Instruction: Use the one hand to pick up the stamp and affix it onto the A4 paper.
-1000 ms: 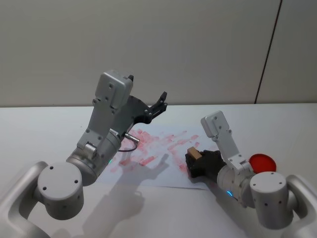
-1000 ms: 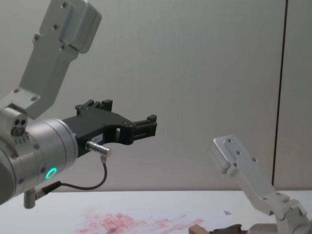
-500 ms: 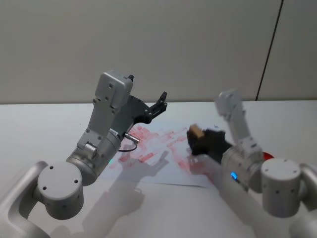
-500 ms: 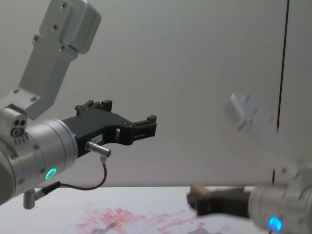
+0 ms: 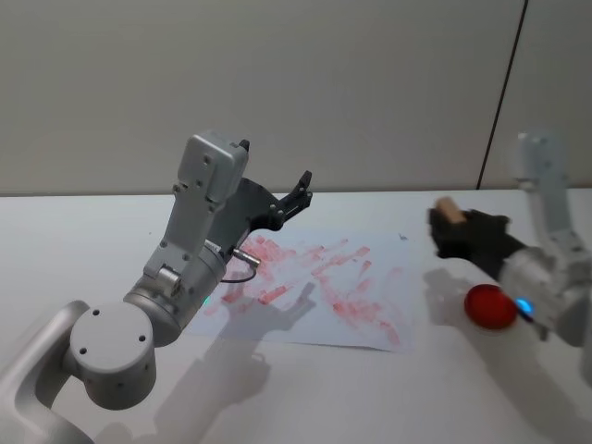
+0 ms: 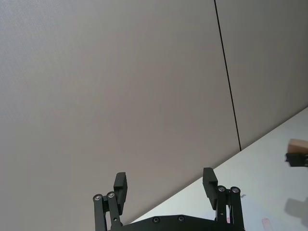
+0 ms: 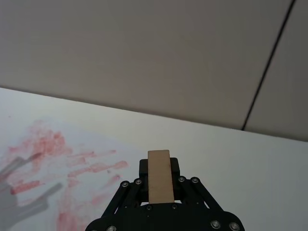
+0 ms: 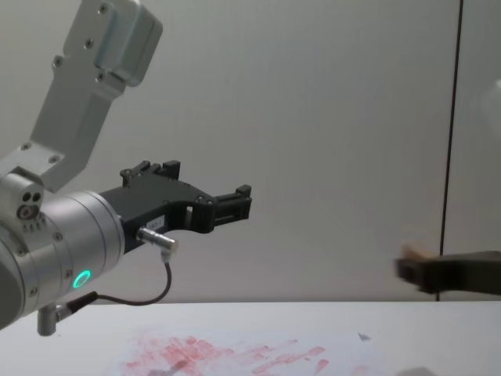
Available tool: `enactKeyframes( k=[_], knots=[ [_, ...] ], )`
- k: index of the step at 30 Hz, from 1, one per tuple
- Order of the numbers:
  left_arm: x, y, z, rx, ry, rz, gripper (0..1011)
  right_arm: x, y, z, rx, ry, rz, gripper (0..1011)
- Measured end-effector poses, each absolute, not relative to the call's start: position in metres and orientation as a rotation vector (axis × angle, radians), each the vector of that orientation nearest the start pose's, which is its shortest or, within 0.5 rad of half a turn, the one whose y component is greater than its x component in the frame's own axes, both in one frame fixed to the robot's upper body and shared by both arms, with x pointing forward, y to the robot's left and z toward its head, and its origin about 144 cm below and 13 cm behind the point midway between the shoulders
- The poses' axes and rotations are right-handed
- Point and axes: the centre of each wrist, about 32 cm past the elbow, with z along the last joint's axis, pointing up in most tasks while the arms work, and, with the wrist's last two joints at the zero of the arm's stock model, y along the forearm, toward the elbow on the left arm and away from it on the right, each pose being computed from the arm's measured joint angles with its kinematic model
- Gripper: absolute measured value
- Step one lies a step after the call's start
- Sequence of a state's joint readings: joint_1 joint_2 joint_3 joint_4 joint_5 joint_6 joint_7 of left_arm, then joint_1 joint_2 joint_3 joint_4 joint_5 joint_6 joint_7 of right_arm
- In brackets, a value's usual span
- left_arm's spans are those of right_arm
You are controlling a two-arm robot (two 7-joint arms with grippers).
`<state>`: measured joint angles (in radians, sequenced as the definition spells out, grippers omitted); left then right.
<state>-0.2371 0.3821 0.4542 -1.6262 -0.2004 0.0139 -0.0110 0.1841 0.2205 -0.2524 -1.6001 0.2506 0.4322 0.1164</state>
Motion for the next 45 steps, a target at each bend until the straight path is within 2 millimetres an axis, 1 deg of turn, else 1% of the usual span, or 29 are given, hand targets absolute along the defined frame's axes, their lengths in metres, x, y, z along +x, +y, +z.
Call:
enactKeyframes(
  k=[1,2,7,12,18,26,34,43,45],
  knots=[
    [0.492,0.198,1.204,0.061,-0.268,1.124,1002,0.499,-0.211,1.2,-0.231,0.188,-1.193,220],
    [0.492,0.198,1.204,0.061,-0.268,1.124,1001,0.495,-0.217,1.199,-0.244,0.193,-1.205,219],
    [0.492,0.198,1.204,0.061,-0.268,1.124,1001,0.485,-0.239,1.197,-0.297,0.205,-1.239,219],
    [0.492,0.198,1.204,0.061,-0.268,1.124,1001,0.479,-0.253,1.193,-0.347,0.213,-1.258,219],
    [0.492,0.198,1.204,0.061,-0.268,1.124,1001,0.478,-0.261,1.188,-0.389,0.213,-1.265,220],
    [0.492,0.198,1.204,0.061,-0.268,1.124,1001,0.481,-0.263,1.18,-0.427,0.22,-1.26,220],
    [0.492,0.198,1.204,0.061,-0.268,1.124,1001,0.482,-0.258,1.17,-0.468,0.237,-1.238,220],
    [0.492,0.198,1.204,0.061,-0.268,1.124,1001,0.483,-0.254,1.164,-0.49,0.246,-1.221,222],
    [0.492,0.198,1.204,0.061,-0.268,1.124,1002,0.484,-0.253,1.163,-0.495,0.247,-1.219,278]
  ],
)
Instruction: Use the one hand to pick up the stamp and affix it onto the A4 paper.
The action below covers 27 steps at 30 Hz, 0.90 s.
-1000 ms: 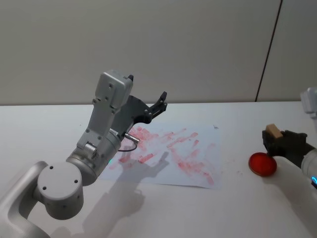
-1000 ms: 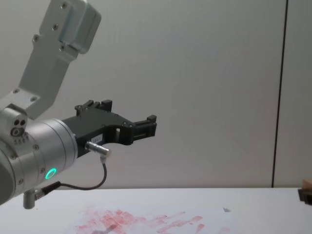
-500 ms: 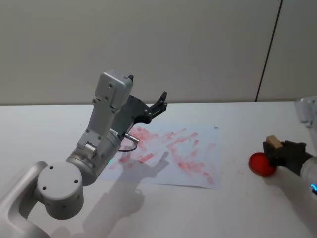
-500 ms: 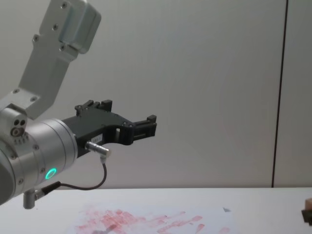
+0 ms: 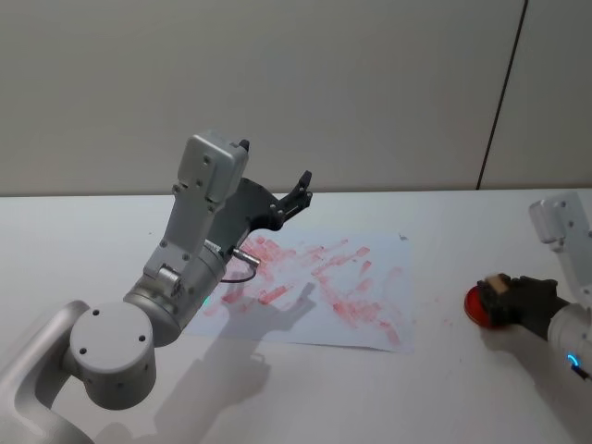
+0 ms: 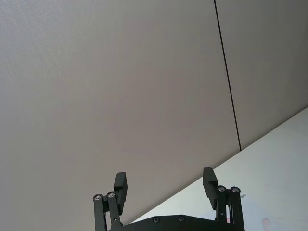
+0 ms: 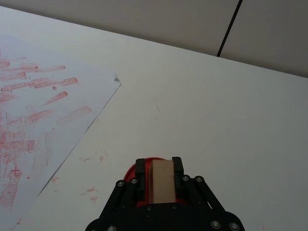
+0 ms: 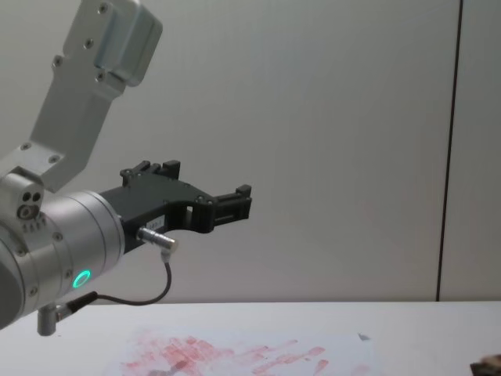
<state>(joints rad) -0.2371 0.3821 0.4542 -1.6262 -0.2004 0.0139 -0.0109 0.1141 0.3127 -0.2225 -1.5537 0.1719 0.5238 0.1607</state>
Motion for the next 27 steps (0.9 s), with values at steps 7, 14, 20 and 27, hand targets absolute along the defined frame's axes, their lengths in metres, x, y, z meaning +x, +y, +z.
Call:
enactKeyframes(
  k=[7,14,20,27],
  knots=[
    [0.492,0.1984,1.2044,0.061,-0.268,1.124,1002,0.4839,-0.2514,1.1603,-0.503,0.25,-1.213,506],
    [0.492,0.1984,1.2044,0.061,-0.268,1.124,1001,0.484,-0.2506,1.1589,-0.508,0.252,-1.21,726],
    [0.492,0.1984,1.2044,0.061,-0.268,1.124,1001,0.4841,-0.2501,1.1582,-0.511,0.253,-1.208,891],
    [0.492,0.1984,1.2044,0.061,-0.268,1.124,1001,0.4842,-0.2499,1.1579,-0.512,0.253,-1.207,1001]
  ],
)
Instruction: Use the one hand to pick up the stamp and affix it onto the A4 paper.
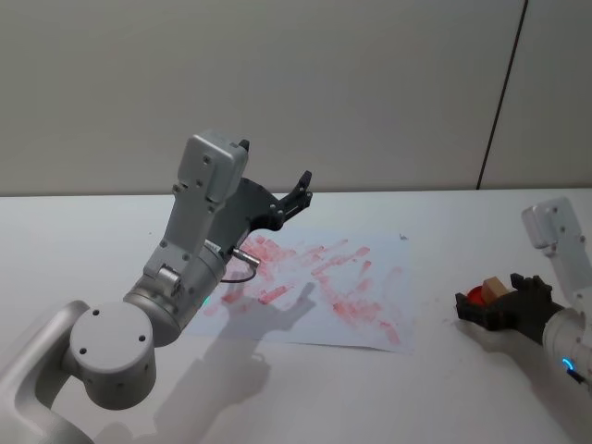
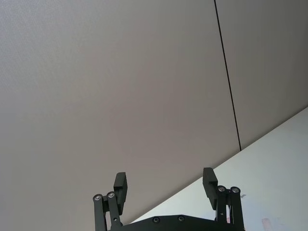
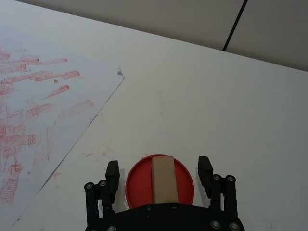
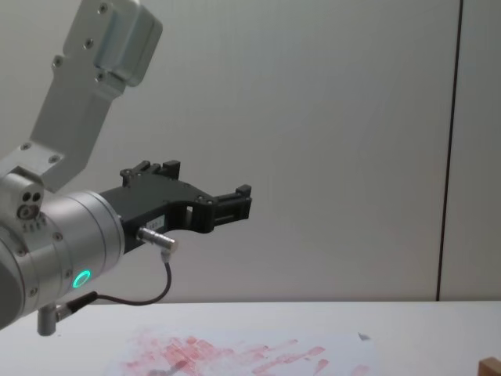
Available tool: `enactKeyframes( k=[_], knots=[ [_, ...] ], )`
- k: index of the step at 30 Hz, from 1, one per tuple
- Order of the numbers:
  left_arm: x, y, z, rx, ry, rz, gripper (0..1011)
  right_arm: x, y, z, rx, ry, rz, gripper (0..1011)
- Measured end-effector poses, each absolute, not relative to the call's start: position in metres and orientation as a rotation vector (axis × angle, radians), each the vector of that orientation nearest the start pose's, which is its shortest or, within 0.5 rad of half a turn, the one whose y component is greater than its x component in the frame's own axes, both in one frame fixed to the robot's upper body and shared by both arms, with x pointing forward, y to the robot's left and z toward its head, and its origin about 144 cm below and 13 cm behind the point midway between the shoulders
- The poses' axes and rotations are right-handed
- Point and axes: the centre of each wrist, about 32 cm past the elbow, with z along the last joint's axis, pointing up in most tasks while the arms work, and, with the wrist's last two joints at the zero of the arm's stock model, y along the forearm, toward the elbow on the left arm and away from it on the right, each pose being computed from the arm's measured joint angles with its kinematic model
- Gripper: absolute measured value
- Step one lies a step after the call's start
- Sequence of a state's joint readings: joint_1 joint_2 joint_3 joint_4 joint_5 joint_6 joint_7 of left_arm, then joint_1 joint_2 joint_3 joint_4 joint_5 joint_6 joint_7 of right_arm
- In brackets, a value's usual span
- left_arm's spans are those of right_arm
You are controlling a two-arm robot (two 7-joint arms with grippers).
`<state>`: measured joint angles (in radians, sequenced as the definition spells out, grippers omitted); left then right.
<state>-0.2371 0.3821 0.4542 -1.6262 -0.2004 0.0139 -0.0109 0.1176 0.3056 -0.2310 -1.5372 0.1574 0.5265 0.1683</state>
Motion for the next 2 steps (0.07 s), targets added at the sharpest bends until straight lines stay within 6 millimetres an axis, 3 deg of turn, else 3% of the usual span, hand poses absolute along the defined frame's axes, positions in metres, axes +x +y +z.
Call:
enactKeyframes(
  k=[2],
  knots=[
    [0.492,0.1984,1.2044,0.061,-0.268,1.124,1001,0.4843,-0.2497,1.1578,-0.512,0.253,-1.207,1001]
  ],
)
